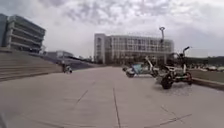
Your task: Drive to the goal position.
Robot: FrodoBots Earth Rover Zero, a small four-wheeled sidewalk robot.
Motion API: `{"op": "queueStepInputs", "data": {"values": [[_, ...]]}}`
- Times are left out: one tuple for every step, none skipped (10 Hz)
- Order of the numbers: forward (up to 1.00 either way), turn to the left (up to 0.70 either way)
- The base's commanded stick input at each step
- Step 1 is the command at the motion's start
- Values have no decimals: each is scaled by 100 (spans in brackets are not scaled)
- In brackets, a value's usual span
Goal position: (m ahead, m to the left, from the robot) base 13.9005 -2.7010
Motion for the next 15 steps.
{"op": "queueStepInputs", "data": {"values": [[70, 8], [70, 1], [70, 0], [70, 0], [70, 0], [70, 0], [70, 0], [70, 0], [70, 0], [70, 0], [70, -17], [70, -29], [70, -8], [70, 0], [70, 0]]}}
